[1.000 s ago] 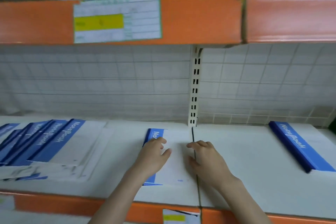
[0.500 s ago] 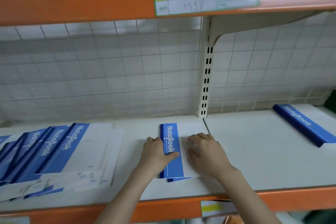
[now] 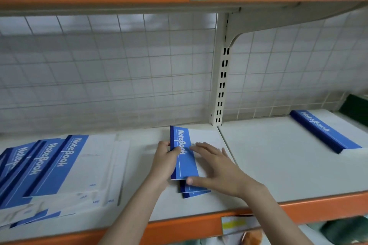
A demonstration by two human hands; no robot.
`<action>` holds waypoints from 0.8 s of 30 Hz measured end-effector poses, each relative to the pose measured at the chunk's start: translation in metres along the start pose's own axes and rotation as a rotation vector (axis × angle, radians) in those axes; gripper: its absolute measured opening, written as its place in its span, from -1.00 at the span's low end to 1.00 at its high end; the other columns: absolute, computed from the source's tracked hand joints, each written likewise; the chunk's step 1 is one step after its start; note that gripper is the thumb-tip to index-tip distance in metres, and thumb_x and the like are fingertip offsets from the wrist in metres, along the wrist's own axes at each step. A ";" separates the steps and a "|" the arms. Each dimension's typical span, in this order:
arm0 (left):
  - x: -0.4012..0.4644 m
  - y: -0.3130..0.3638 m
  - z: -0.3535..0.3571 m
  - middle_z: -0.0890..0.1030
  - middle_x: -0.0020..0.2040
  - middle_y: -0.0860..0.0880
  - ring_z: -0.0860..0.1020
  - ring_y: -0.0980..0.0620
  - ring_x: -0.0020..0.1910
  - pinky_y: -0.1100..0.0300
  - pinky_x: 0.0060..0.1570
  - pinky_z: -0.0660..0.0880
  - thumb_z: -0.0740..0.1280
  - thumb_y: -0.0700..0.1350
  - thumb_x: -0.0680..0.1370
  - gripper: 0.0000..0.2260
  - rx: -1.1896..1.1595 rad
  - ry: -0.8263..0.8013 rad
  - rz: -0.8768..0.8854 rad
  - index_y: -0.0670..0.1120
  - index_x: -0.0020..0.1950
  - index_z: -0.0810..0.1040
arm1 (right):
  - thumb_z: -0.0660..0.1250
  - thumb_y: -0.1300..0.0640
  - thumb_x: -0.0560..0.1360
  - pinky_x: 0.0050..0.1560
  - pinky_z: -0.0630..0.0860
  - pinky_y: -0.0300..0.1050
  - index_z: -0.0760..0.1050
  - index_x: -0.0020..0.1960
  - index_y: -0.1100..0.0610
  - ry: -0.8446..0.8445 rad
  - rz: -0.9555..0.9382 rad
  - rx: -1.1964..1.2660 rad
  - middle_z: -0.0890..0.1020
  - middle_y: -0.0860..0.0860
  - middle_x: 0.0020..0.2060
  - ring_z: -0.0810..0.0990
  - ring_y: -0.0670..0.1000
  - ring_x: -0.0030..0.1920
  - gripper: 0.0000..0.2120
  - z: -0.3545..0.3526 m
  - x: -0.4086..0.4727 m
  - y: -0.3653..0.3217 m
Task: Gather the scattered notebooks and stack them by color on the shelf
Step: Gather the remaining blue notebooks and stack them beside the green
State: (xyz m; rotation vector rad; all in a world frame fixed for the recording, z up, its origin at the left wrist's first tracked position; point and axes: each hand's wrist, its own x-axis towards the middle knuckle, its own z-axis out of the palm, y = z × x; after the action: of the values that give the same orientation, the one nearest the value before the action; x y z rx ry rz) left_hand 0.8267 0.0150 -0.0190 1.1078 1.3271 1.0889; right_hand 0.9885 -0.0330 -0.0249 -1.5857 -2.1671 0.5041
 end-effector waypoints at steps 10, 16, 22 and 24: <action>0.004 -0.007 -0.002 0.64 -0.06 -0.02 0.58 0.01 -0.09 0.21 -0.16 0.52 0.16 0.05 0.62 -0.80 0.416 0.028 0.396 -0.01 0.03 0.51 | 0.13 0.17 0.62 0.31 0.19 -0.47 0.15 0.51 -0.03 0.185 -0.035 0.220 0.29 -0.14 0.45 0.29 -0.16 0.40 -0.52 -0.004 0.007 0.000; -0.001 -0.021 0.003 0.42 0.17 0.01 0.38 -0.02 0.20 0.12 0.12 0.35 0.34 0.45 0.18 -0.14 1.052 0.033 0.370 0.04 0.35 0.29 | 0.13 0.18 0.63 0.23 0.17 -0.57 0.19 0.47 -0.09 0.247 -0.063 0.358 0.33 -0.23 0.39 0.27 -0.34 0.36 -0.55 0.000 0.001 0.004; 0.000 -0.021 0.008 0.48 0.09 -0.09 0.44 -0.06 0.11 0.15 -0.03 0.37 0.49 0.23 0.30 -0.32 0.890 0.100 0.285 -0.11 0.23 0.37 | 0.14 0.23 0.58 0.43 0.23 -0.12 0.18 0.47 -0.08 0.356 -0.090 0.222 0.29 -0.21 0.41 0.27 -0.17 0.41 -0.49 0.002 -0.004 -0.002; 0.003 -0.019 0.006 0.52 0.05 -0.10 0.48 -0.07 0.07 0.14 -0.11 0.38 0.49 0.19 0.32 -0.42 0.880 0.104 0.257 -0.14 0.14 0.42 | 0.07 0.22 0.53 0.44 0.21 0.03 0.17 0.50 -0.03 0.380 -0.090 0.165 0.28 -0.17 0.44 0.26 -0.13 0.43 -0.45 0.001 -0.005 -0.004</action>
State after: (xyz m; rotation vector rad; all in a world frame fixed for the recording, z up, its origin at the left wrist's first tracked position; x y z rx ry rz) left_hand 0.8316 0.0147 -0.0379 1.9192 1.8520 0.7319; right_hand 0.9860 -0.0387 -0.0239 -1.3620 -1.8506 0.3142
